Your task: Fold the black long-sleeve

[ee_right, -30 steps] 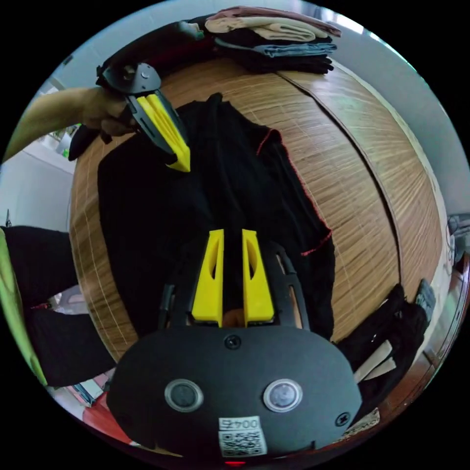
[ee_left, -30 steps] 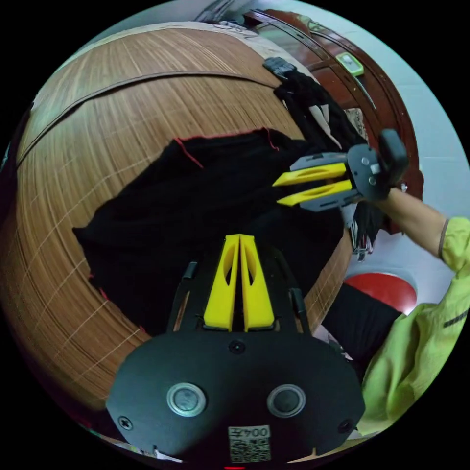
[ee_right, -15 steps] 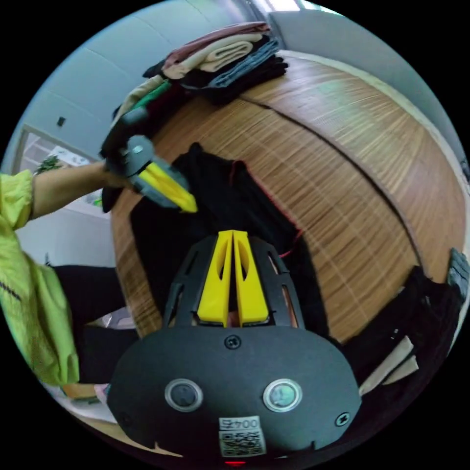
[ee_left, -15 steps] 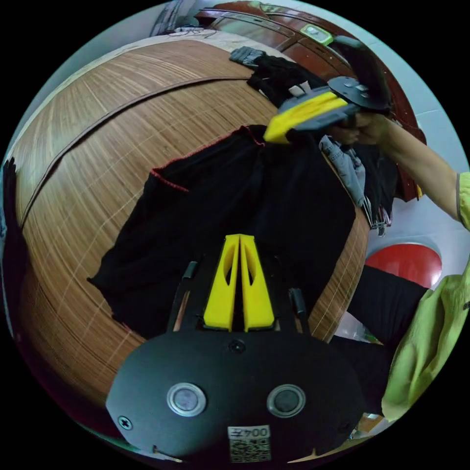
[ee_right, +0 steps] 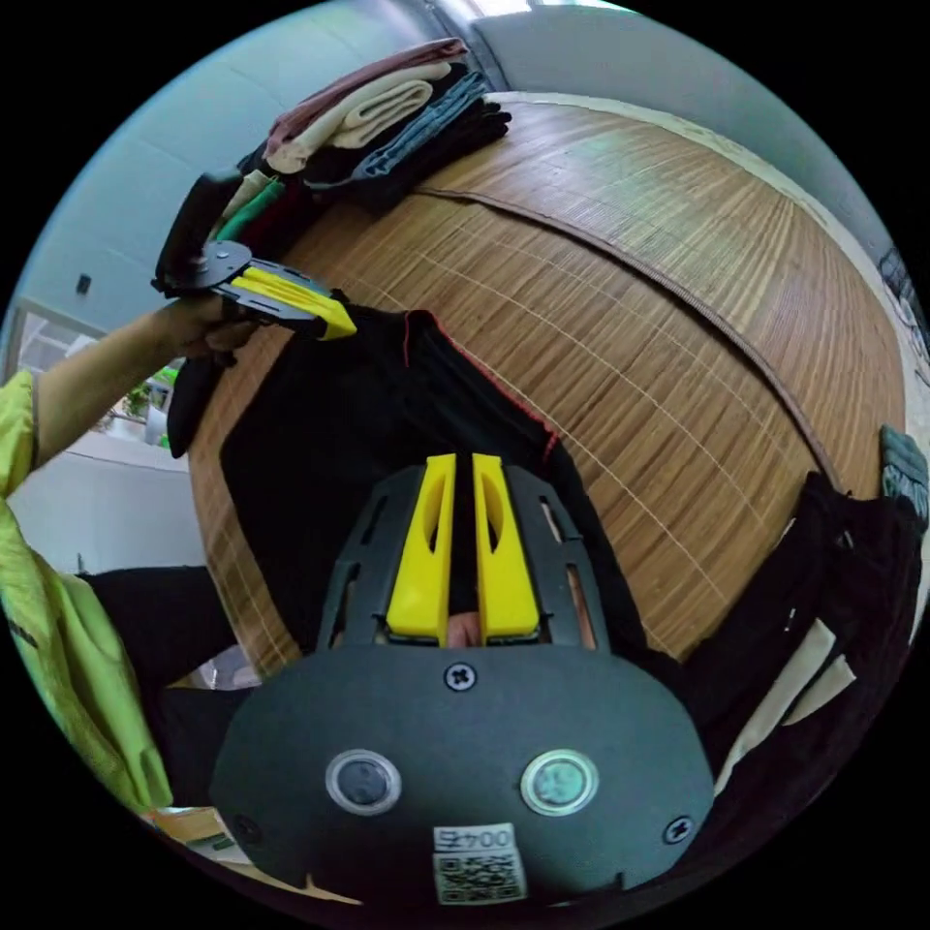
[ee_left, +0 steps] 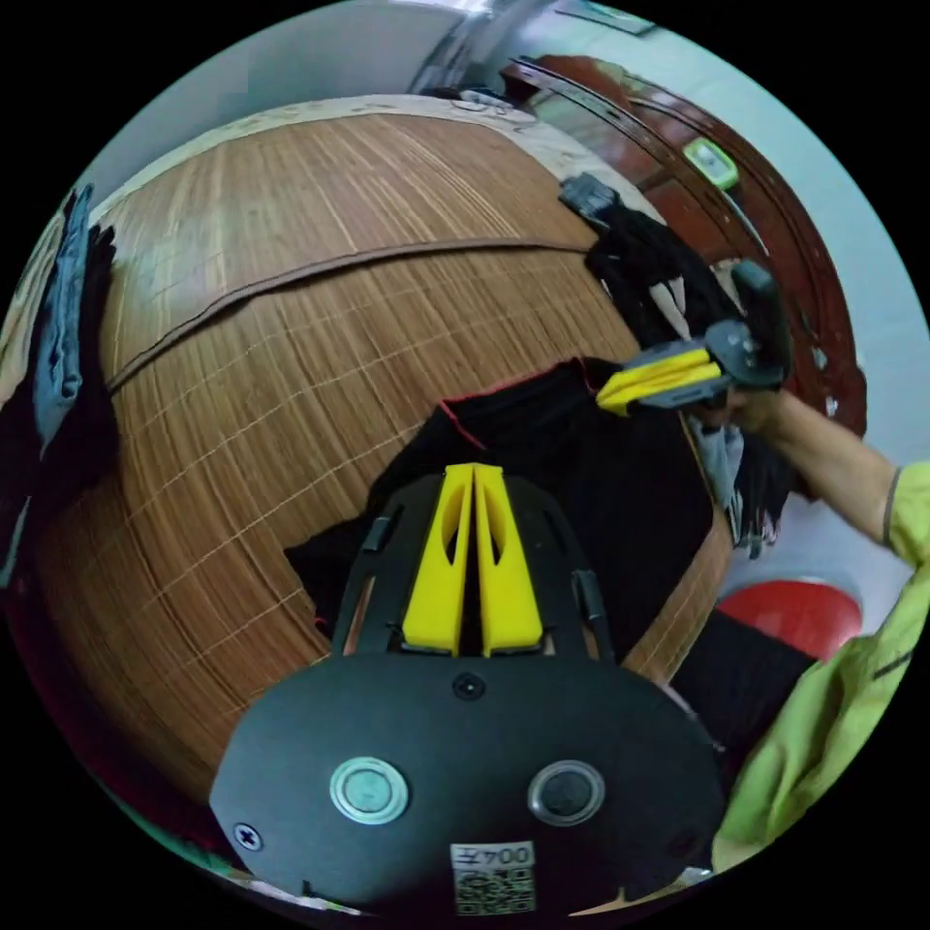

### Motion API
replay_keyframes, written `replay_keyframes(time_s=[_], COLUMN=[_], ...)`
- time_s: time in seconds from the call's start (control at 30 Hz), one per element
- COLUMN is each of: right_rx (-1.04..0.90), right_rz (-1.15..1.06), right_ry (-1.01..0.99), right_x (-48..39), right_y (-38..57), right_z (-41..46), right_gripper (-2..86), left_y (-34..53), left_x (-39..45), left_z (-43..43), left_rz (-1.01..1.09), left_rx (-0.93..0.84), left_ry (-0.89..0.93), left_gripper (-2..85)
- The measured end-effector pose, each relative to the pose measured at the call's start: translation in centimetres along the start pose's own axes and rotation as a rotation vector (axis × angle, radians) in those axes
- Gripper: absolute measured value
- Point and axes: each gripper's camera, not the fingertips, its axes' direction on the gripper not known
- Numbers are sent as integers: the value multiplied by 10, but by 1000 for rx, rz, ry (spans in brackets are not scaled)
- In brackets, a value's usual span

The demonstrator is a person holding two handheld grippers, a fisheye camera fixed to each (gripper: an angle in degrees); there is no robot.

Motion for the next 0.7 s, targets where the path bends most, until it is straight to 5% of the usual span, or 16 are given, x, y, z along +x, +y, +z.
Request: replay_keyframes(time_s=[0.2, 0.7], right_rx=[7, -39], right_rz=[-43, -152], right_ry=[132, 64], right_x=[26, 76], right_y=[58, 61], right_z=[-32, -59], right_gripper=[81, 71], left_y=[29, 14], left_x=[31, 0], left_z=[16, 2], left_rz=[263, 492], left_rx=[-1, -163], left_ry=[-357, -301], left_gripper=[17, 121])
